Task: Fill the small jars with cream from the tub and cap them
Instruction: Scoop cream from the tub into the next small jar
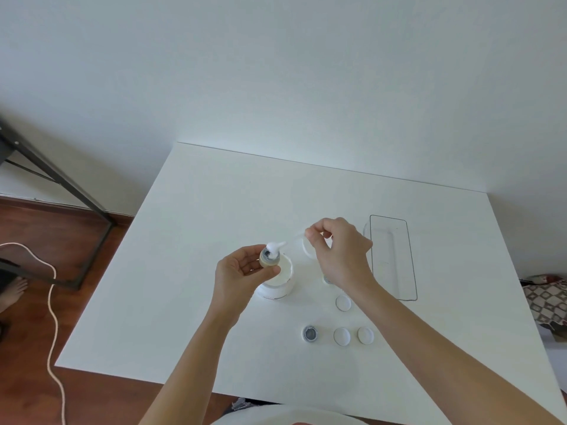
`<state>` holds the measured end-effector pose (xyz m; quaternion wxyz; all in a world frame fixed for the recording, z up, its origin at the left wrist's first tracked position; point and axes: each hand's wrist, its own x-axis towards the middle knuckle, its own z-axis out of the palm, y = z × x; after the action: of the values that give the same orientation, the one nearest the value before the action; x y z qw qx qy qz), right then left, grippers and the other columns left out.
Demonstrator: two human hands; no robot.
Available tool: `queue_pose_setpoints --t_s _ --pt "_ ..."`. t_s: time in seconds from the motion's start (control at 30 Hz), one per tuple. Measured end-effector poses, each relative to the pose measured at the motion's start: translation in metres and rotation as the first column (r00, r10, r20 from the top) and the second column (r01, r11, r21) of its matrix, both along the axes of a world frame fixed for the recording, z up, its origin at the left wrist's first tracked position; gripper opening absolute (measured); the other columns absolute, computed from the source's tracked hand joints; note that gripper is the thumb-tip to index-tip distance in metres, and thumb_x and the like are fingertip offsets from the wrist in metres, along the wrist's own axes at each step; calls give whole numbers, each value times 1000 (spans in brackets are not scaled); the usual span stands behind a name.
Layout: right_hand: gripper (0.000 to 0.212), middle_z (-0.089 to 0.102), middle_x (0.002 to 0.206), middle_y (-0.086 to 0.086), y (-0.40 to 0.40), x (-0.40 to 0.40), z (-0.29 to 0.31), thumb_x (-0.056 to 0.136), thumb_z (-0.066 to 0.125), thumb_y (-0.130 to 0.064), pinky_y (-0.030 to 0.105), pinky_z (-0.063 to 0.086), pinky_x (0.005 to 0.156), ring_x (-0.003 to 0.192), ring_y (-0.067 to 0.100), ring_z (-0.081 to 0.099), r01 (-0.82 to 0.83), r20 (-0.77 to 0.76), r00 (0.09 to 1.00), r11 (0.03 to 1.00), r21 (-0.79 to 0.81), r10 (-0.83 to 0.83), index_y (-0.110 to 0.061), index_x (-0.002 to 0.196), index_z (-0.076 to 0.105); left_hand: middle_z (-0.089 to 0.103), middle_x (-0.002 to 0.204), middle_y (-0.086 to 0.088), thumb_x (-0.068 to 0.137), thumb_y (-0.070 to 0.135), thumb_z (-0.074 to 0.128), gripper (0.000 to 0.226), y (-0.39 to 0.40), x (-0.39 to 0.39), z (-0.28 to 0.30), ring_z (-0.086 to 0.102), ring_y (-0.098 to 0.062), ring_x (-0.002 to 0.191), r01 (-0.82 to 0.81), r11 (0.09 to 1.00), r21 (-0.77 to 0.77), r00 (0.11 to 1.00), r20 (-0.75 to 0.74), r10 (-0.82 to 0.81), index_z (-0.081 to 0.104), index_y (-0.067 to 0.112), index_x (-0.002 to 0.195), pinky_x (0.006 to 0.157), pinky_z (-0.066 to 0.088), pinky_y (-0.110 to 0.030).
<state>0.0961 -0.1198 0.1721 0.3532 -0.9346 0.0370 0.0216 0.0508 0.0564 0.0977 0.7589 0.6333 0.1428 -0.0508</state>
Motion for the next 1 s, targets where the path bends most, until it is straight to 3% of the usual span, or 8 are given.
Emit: queue_pose_setpoints --t_s 0.17,0.3,0.4,0.5,0.73,0.83,0.93,1.0 --pt "13 52 82 -8 1 -14 -7 91 62 -23 28 13 74 81 15 50 -90 350 927 985 -147 137 -26 79 67 80 99 -4 74 -4 84 35 1 0 5 76 -16 93 -1 1000 -29 1000 11 1 78 18 100 78 55 -16" --pt "10 54 76 -7 -10 -20 -15 86 70 -20 32 16 78 78 14 48 -151 598 725 926 -347 342 -28 80 70 80 101 -4 74 -4 84 33 1 0 7 76 -16 96 9 998 -59 1000 12 -8 79 18 99 80 56 -18" --pt "18 53 71 -7 -17 -25 -23 79 76 -11 35 19 75 79 13 45 -144 678 576 874 -465 456 -29 81 73 80 103 -7 75 -3 83 34 1 1 7 76 -19 97 6 997 -77 1000 5 -6 77 12 104 81 56 -20" --pt "21 54 69 -7 -23 -29 -27 84 68 -9 36 20 75 80 13 45 -144 699 500 845 -516 512 -27 88 76 80 102 -8 75 -4 83 34 3 1 7 76 -20 96 -3 996 -90 1000 7 4 76 9 106 80 56 -20" --pt "28 55 68 -8 -32 -34 -26 69 81 -5 36 21 74 81 14 46 -119 698 474 825 -553 536 -27 87 77 79 103 -7 75 -5 83 34 5 1 7 76 -20 97 0 997 -83 1000 11 0 77 12 103 82 57 -21" --pt "27 56 68 -8 -31 -34 -24 72 78 -4 36 21 73 80 14 46 -95 720 474 842 -531 507 -28 85 76 80 103 -7 74 -5 83 34 6 0 7 76 -19 96 4 997 -82 1000 13 -3 77 13 103 82 57 -21" --pt "16 56 70 -7 -29 -34 -21 83 72 -14 37 21 75 79 14 47 -75 751 533 906 -417 390 -30 81 74 80 101 -6 74 -6 83 35 7 -1 6 76 -17 95 -1 997 -79 1000 12 2 77 16 101 80 57 -19" --pt "15 55 74 -7 -27 -31 -19 92 62 -28 36 21 78 78 14 48 -72 736 626 959 -274 258 -29 82 74 80 101 -5 74 -6 83 35 8 -3 6 76 -16 94 -6 997 -72 1000 11 6 77 16 101 79 56 -18"
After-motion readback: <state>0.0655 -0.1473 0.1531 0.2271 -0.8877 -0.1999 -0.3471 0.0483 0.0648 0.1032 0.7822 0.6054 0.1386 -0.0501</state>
